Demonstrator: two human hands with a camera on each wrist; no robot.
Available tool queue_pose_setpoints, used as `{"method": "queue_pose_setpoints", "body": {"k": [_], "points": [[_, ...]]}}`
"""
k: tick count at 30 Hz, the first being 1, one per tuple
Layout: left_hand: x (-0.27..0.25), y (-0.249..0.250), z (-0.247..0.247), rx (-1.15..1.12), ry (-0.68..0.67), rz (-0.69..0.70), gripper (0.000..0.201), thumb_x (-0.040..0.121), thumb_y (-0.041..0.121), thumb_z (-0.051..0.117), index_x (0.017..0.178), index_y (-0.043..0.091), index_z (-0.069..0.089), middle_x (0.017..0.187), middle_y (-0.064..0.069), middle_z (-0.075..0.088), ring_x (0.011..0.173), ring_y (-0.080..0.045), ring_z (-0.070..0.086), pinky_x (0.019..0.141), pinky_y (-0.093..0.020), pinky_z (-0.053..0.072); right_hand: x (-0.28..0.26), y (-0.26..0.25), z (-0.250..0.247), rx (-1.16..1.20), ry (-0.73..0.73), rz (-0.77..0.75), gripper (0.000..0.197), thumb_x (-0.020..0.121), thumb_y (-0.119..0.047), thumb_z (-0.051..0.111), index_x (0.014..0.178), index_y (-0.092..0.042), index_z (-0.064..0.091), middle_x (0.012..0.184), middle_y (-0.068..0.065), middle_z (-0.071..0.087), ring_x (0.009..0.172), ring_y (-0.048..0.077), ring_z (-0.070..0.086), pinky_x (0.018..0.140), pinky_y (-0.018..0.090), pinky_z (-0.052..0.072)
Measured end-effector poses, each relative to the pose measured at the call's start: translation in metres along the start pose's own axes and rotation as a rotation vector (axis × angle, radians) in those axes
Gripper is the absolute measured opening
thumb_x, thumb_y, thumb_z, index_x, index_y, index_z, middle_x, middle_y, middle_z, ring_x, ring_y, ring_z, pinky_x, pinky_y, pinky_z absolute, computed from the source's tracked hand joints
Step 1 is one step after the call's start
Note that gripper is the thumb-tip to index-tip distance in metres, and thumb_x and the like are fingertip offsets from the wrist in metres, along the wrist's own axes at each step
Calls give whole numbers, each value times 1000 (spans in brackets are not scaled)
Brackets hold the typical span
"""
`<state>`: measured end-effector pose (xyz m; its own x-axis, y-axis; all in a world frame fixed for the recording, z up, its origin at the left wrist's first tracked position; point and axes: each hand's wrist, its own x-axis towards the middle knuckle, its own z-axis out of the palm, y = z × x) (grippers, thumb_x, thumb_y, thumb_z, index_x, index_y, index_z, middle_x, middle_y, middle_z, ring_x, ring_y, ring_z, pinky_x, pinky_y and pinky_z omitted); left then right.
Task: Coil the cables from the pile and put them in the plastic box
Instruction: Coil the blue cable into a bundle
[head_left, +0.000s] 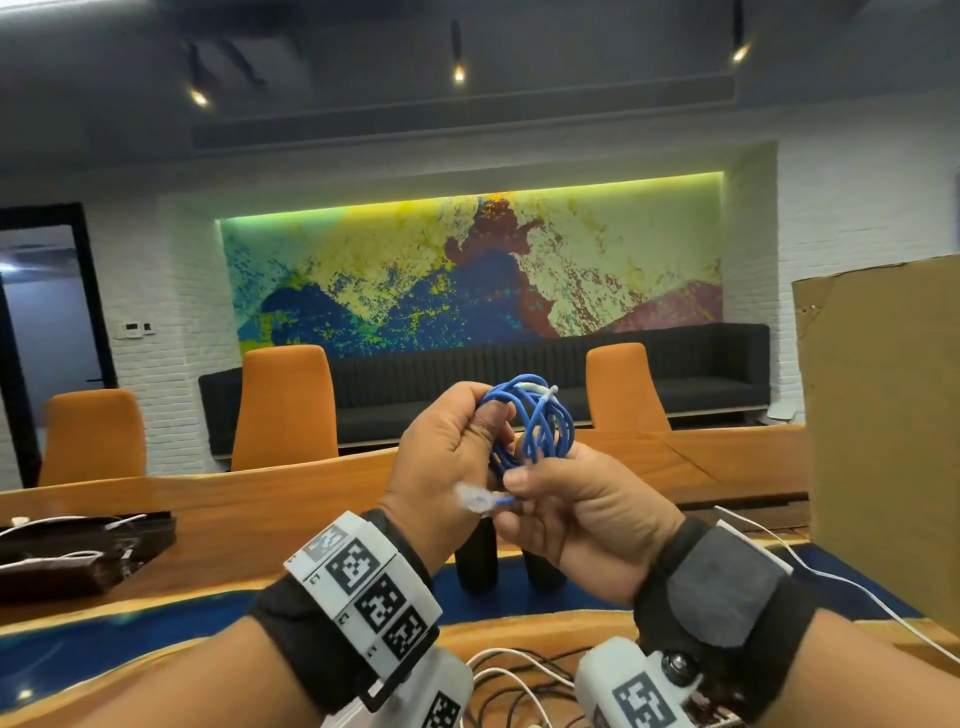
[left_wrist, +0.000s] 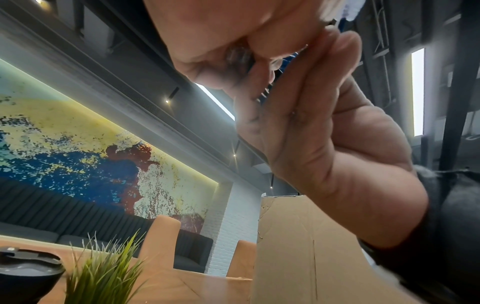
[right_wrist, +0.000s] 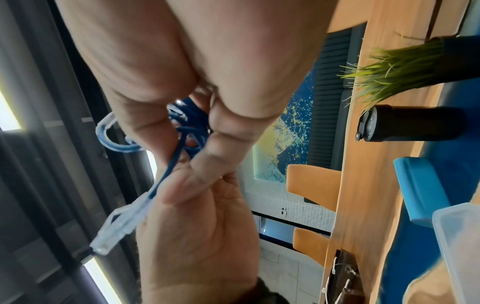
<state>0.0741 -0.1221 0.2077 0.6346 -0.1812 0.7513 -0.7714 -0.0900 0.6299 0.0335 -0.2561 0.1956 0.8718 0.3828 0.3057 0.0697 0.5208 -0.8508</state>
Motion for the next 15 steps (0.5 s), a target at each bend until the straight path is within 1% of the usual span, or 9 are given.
{"method": "queue_pose_setpoints", "body": {"k": [2,3,5,6,7,9,12,14,15], "points": [[-1,-2,0,-7,-17,-27,17,103,12,47,95,14,63,80,-17,62,68,-21,60,60,-38,55,1,3,-2,-28,60,7,34,88,15,45,89,-10,68,78,13,68,59,18,66,53,25,58],[0,-3,-1,-7,-22,-33,17,103,13,47,96,13,62,79,-12,61,68,-19,61,59,-37,57,2,3,-3,-41,80,7,33,90,15,43,96,-9,64,86,16,68,60,19,65,53,26,58],[2,-3,-7,-20,16,-43,18,103,13,45,96,10,62,78,-8,59,68,-12,62,60,-30,56,2,4,-3,-87,89,6,33,95,11,44,118,-10,54,102,23,66,63,21,63,54,28,58],[5,-4,-11,4,55,-34,19,103,14,46,95,9,62,77,-7,59,68,-11,60,62,-29,53,1,4,-4,-132,85,8,36,96,10,44,125,-12,50,102,24,67,64,21,61,55,29,57],[9,-4,-17,32,85,-23,21,104,16,46,93,9,63,77,-7,60,70,-14,58,66,-32,51,0,4,-5,-194,92,14,38,97,9,44,128,-13,48,99,24,67,63,21,61,56,30,57],[19,-4,-29,39,137,-64,25,104,22,46,87,14,62,75,-3,62,73,-22,55,71,-40,47,-5,6,-8,-451,104,30,32,99,5,42,125,-12,51,96,21,66,64,20,62,59,29,57],[36,1,-47,-65,227,-236,28,106,22,40,85,16,58,73,0,59,70,-15,59,72,-33,48,-16,18,-16,-952,6,75,23,101,-2,42,112,-10,60,104,18,67,71,15,65,65,26,57],[38,8,-49,-155,196,-300,29,107,20,39,86,13,58,71,-1,57,64,-14,59,75,-34,51,-19,29,-22,-1109,-42,75,21,101,-2,44,105,-10,63,101,15,68,70,9,64,68,28,58],[37,10,-46,-196,168,-332,29,107,20,39,86,11,58,70,-2,55,61,-14,58,72,-33,52,-19,33,-23,-1161,-65,73,20,100,-3,46,102,-10,64,98,12,67,69,3,63,68,28,57]]}}
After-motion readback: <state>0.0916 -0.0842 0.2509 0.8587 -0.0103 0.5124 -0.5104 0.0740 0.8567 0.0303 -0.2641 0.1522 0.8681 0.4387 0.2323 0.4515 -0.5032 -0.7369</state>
